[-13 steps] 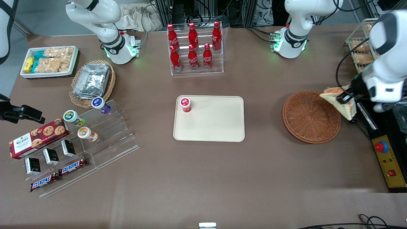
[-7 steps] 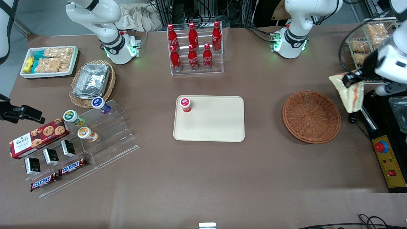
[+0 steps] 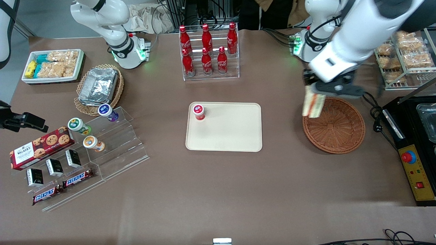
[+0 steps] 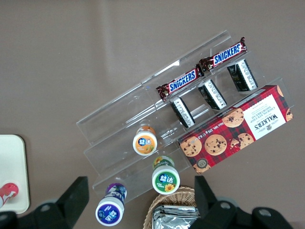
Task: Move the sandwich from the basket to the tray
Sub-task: 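Lift the sandwich up out of the basket with the left gripper, then carry the sandwich over the cream tray and lower it onto it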
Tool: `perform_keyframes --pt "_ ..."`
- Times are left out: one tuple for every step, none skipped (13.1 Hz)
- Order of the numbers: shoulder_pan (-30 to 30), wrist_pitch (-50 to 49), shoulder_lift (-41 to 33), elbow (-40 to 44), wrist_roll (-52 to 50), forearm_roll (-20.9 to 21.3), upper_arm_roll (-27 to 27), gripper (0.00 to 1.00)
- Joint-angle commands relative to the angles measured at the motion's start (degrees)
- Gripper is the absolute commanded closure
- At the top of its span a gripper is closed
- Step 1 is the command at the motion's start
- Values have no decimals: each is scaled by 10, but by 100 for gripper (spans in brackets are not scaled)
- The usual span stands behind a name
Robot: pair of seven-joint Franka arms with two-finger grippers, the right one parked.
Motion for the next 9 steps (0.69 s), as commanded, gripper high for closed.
perform_keyframes --pt "-1 43 71 14 -66 3 -43 100" --pt "-1 73 95 11 -103 3 -59 100" --pt "-2 101 118 3 -129 4 -74 100" --pt "-15 129 136 -10 -136 7 -79 100" --pt "-29 160 152 -29 -141 16 -79 100" --pt "-39 191 170 -44 -160 24 -79 100" --pt "-55 225 193 -56 -182 43 -79 100" --pt "-67 256 219 -62 -210 66 -79 100" --pt "-77 274 241 -63 -239 87 -79 100"
